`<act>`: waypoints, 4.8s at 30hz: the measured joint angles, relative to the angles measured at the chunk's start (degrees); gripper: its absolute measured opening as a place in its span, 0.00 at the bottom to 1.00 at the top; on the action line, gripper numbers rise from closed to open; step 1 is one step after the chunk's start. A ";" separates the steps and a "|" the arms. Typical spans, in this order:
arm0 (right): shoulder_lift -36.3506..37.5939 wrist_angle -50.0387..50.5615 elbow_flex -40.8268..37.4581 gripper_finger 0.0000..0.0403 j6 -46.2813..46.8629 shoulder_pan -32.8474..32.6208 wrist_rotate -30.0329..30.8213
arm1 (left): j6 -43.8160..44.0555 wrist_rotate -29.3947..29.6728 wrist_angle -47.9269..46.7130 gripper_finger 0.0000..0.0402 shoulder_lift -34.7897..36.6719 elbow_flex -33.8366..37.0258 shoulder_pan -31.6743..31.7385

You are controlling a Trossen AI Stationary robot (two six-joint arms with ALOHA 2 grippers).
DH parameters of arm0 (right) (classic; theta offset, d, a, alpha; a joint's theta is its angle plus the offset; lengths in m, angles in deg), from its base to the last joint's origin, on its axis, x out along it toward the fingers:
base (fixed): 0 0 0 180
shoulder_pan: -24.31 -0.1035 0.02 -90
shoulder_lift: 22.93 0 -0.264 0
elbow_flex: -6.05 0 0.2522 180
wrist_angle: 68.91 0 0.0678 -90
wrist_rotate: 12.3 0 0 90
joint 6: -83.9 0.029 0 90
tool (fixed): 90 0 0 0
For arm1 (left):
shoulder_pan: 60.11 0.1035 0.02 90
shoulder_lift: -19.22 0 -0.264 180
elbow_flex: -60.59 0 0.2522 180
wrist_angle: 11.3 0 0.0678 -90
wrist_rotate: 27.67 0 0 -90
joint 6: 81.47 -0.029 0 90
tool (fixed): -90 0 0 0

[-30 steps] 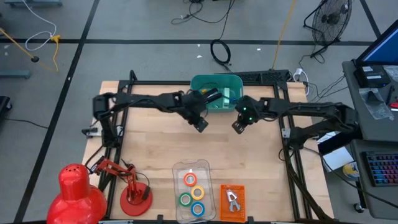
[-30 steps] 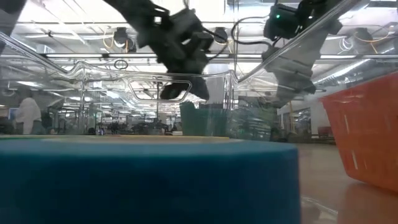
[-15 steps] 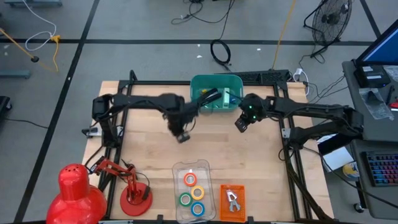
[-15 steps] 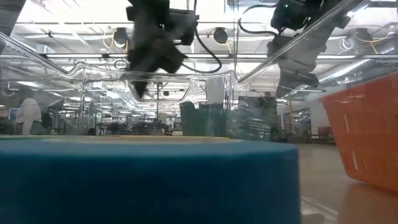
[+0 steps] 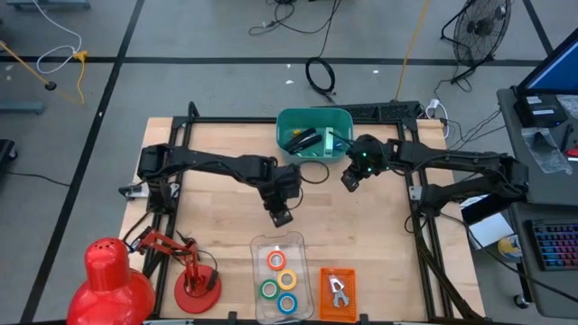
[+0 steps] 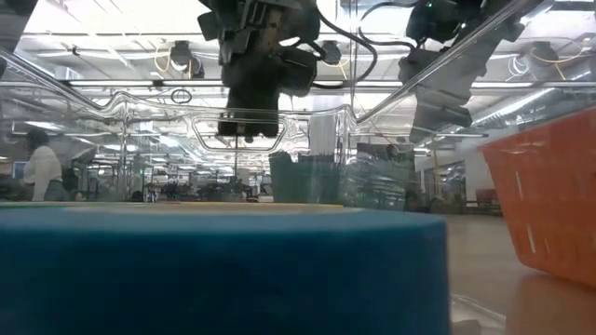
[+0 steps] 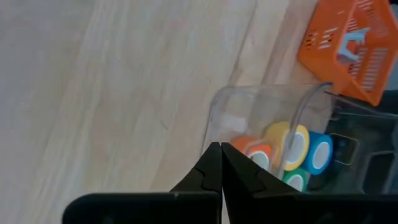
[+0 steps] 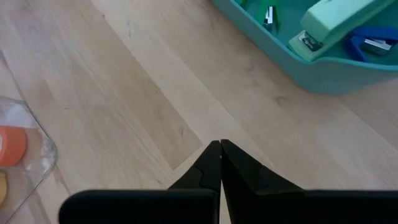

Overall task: Pick and place Stapler, Stapler remover, tape
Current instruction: Adjust the bins, then return to Home Position

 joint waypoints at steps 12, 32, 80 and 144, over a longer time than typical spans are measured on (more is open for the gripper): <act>0.00 -0.17 0.00 0.00 0.39 -0.87 0.02 | 1.47 -4.81 9.35 0.00 -6.36 0.02 -3.15; 0.00 -0.22 0.00 0.00 0.44 -0.90 0.31 | 2.16 -6.83 15.17 0.00 -7.64 0.02 -3.47; 0.00 -1.51 0.02 0.00 3.04 -0.90 1.52 | 1.49 -1.56 18.45 0.00 -6.71 -0.10 1.77; 59.29 -32.19 -35.86 0.00 9.40 -24.68 4.61 | -0.92 3.80 16.74 0.00 11.11 -6.36 14.04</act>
